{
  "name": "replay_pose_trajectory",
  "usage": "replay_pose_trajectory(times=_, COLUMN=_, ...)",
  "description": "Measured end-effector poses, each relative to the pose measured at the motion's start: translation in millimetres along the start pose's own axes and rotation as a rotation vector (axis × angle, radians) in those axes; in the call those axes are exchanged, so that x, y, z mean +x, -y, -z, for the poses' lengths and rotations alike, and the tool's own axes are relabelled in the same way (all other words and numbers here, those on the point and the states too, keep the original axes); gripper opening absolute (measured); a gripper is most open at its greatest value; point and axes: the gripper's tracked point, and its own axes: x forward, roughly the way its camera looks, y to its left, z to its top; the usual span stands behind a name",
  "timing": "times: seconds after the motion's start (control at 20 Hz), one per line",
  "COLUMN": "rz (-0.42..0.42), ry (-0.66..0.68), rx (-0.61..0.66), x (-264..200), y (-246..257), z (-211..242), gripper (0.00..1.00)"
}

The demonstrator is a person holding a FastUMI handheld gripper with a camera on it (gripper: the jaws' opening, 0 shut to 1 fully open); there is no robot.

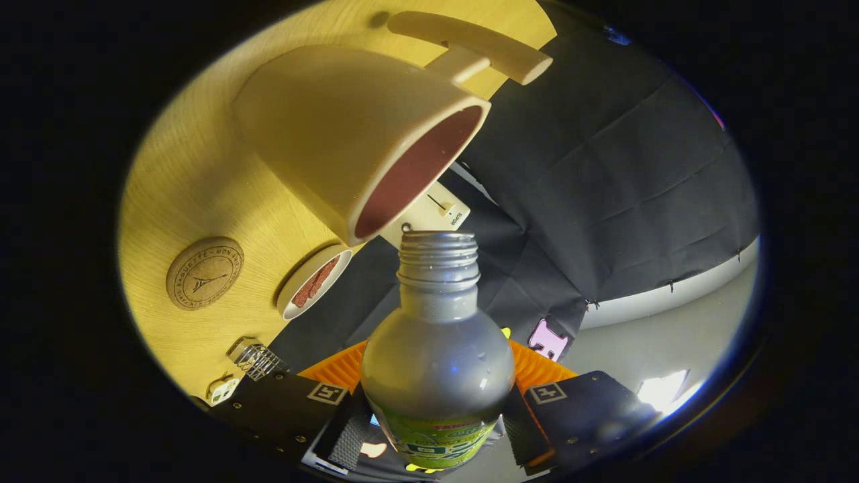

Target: Take the bottle from table, then pour the juice into the cup, finally place the bottle on the coaster

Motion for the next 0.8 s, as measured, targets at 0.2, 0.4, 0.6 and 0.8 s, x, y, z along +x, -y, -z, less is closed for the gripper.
replay_pose_trajectory(times=0.2, rz=-0.005, ry=0.002, rx=-0.002, x=-0.6, y=0.1, z=-1.2, gripper=0.82)
replay_pose_trajectory(times=0.4, rz=-0.005, ry=0.005, rx=-0.001, x=-0.2, y=0.0, z=-0.7, gripper=0.82)
replay_pose_trajectory(times=0.6, rz=-0.008, ry=0.012, rx=0.01, x=1.0, y=0.1, z=-0.7, gripper=0.82)
replay_pose_trajectory(times=0.8, rz=-0.012, ry=0.008, rx=0.039, x=1.3, y=-1.1, z=1.3, gripper=0.82)
